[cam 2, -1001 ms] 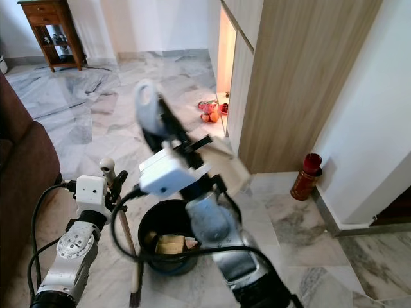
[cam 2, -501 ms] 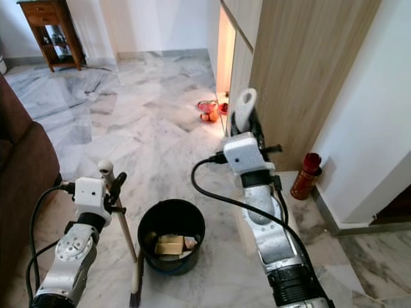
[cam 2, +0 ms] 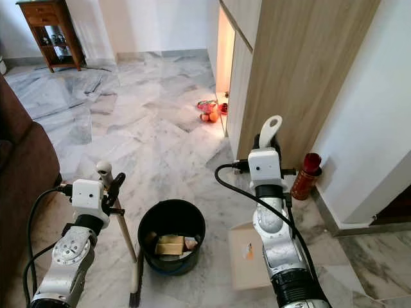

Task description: Sweep floor

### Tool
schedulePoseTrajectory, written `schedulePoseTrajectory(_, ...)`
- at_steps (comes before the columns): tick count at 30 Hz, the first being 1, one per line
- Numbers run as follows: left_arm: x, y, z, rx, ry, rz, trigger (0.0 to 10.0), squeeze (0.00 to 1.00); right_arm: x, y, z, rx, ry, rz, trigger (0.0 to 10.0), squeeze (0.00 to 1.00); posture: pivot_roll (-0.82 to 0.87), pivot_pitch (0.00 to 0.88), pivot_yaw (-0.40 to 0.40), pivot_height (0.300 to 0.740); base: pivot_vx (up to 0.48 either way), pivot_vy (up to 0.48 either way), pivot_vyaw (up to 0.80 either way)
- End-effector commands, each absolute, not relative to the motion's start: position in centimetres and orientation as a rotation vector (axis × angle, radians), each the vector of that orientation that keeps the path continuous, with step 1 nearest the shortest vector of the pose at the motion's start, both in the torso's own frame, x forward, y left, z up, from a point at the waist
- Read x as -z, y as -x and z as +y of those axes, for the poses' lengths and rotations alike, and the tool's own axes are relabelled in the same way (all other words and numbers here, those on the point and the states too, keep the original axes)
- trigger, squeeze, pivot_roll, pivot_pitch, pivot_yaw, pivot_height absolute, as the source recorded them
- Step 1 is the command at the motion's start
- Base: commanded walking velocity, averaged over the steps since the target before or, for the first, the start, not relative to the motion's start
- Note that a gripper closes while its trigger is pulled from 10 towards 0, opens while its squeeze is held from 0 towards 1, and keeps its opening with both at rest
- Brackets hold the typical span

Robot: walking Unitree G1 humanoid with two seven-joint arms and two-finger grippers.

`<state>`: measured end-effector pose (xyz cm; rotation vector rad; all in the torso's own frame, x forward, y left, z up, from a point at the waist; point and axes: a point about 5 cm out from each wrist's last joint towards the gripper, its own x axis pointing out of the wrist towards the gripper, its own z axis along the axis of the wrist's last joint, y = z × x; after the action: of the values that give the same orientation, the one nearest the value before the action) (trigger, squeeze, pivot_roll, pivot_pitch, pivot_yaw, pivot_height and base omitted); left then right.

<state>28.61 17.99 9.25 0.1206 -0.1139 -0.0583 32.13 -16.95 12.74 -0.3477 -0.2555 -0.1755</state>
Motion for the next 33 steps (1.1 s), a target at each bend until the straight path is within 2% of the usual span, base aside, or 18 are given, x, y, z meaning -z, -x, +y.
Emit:
schedulePoseTrajectory(1, -10.1, -28.6, 18.1, 0.066, -0.135, -0.155, 10.0, 0.00, -13.3, -32.3, -17.3, 0.192, 0.331, -0.285, 10.0, 0.00, 0.14, 0.000, 0.015, 0.740, 0.000, 0.000, 0.00)
schedulePoseTrajectory(9, -10.2, -28.7, 17.8, 0.074, -0.125, -0.158, 10.0, 0.00, -12.4, -32.4, -17.9, 0.207, 0.280, -0.245, 10.0, 0.00, 0.13, 0.000, 0.019, 0.740, 0.000, 0.000, 0.00)
schedulePoseTrajectory(24, -10.0, -28.8, 17.4, 0.100, -0.125, -0.155, 10.0, 0.00, -12.0, -32.4, -17.1, 0.184, 0.289, -0.256, 10.0, 0.00, 0.13, 0.000, 0.022, 0.740, 0.000, 0.000, 0.00)
schedulePoseTrajectory(33, -10.1, -28.7, 17.4, 0.095, -0.121, -0.158, 10.0, 0.00, -11.7, -32.5, -17.1, 0.170, 0.287, -0.244, 10.0, 0.00, 0.14, 0.000, 0.014, 0.740, -0.251, 0.000, 0.00)
